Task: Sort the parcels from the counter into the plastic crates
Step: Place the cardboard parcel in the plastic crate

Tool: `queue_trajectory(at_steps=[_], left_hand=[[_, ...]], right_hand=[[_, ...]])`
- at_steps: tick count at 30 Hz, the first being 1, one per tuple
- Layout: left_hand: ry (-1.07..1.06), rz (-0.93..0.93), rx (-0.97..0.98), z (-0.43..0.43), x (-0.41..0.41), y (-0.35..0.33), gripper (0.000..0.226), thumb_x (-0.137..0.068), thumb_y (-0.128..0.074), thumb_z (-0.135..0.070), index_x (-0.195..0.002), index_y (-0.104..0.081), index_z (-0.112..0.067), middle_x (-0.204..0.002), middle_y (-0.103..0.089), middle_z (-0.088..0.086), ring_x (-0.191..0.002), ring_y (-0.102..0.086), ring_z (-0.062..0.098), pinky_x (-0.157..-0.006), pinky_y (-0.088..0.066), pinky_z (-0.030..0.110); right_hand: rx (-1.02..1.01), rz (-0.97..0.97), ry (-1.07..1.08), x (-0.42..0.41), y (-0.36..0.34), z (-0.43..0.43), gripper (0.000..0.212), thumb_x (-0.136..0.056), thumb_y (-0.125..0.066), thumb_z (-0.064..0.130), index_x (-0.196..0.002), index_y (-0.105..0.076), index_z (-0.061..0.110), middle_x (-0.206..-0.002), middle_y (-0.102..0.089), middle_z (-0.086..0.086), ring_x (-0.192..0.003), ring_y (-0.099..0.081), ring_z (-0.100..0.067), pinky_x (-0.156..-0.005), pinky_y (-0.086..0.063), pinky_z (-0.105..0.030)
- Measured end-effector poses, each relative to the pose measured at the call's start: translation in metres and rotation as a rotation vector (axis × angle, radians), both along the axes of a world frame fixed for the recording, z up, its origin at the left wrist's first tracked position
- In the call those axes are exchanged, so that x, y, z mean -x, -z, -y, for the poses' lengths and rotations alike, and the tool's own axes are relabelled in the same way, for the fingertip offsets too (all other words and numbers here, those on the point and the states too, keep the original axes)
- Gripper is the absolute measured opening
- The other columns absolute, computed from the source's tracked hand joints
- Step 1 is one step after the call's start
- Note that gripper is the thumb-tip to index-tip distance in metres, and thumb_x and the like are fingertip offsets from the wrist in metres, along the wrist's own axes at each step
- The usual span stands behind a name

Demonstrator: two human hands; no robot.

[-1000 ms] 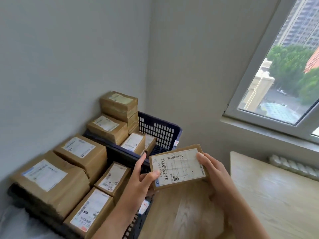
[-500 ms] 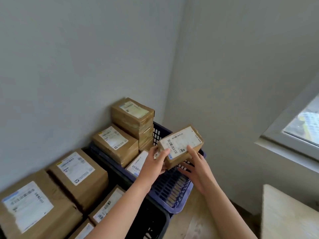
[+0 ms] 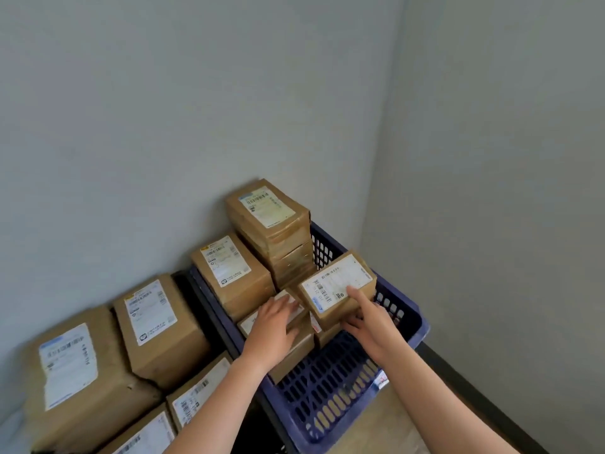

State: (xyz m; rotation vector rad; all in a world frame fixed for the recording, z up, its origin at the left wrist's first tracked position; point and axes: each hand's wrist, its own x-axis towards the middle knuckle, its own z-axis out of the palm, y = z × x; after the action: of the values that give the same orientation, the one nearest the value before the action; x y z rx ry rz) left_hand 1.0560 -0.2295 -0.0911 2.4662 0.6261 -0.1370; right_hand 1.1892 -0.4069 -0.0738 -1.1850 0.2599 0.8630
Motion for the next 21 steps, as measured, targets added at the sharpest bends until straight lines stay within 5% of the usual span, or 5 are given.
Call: queue_trajectory(at_steps=[7,12,15,18,21], left_hand=[[0.017,-0.032,-0.117,0.010,0.005,0.018,0.061,-0.109,-0.049,-0.009,-0.165,-0.028,-0.026,-0.174,-0.014,-0.009,-0.162,0.000,0.019,-0.129,-0.007,0.033],[0.001,-0.027,-0.123,0.013,0.002,0.018,0.057,-0.108,-0.051,-0.007,-0.159,-0.038,-0.028,-0.171,-0.017,-0.012,-0.161,-0.003,0.018,-0.130,-0.014,0.035],[-0.010,-0.016,-0.111,0.015,0.001,0.016,0.055,-0.107,-0.052,-0.010,-0.157,-0.040,-0.029,-0.171,-0.018,-0.013,-0.161,-0.003,0.017,-0.129,-0.015,0.035],[-0.018,-0.010,-0.105,0.016,0.002,0.014,0.051,-0.107,-0.054,-0.022,-0.157,-0.041,-0.029,-0.170,-0.019,-0.014,-0.160,-0.005,0.013,-0.128,-0.018,0.033],[-0.053,0.017,-0.111,0.019,-0.001,0.014,0.047,-0.108,-0.052,-0.035,-0.154,-0.046,-0.030,-0.165,-0.025,-0.013,-0.155,-0.012,0.010,-0.125,-0.024,0.030]], right_hand=[[0.002,-0.197,0.014,-0.026,0.024,-0.013,0.071,-0.093,-0.078,0.023,-0.153,-0.041,0.012,-0.148,-0.052,-0.018,-0.143,-0.046,-0.039,-0.122,-0.037,-0.056],[0.186,-0.143,-0.130,-0.035,0.051,-0.031,0.053,-0.099,-0.072,0.021,-0.145,-0.050,0.005,-0.134,-0.063,-0.017,-0.117,-0.064,-0.032,-0.104,-0.055,-0.047],[0.364,0.058,-0.312,-0.042,0.057,-0.043,0.048,-0.102,-0.067,0.034,-0.136,-0.057,0.002,-0.107,-0.071,-0.012,-0.099,-0.074,-0.030,-0.092,-0.063,-0.044],[0.632,0.395,-0.620,-0.051,0.050,-0.043,0.050,-0.104,-0.057,0.048,-0.125,-0.064,0.002,-0.107,-0.073,-0.013,-0.097,-0.074,-0.031,-0.091,-0.062,-0.045],[0.843,0.847,-0.813,-0.056,0.032,-0.032,0.044,-0.107,-0.051,0.048,-0.109,-0.067,0.007,-0.098,-0.072,-0.008,-0.086,-0.071,-0.023,-0.071,-0.059,-0.035]])
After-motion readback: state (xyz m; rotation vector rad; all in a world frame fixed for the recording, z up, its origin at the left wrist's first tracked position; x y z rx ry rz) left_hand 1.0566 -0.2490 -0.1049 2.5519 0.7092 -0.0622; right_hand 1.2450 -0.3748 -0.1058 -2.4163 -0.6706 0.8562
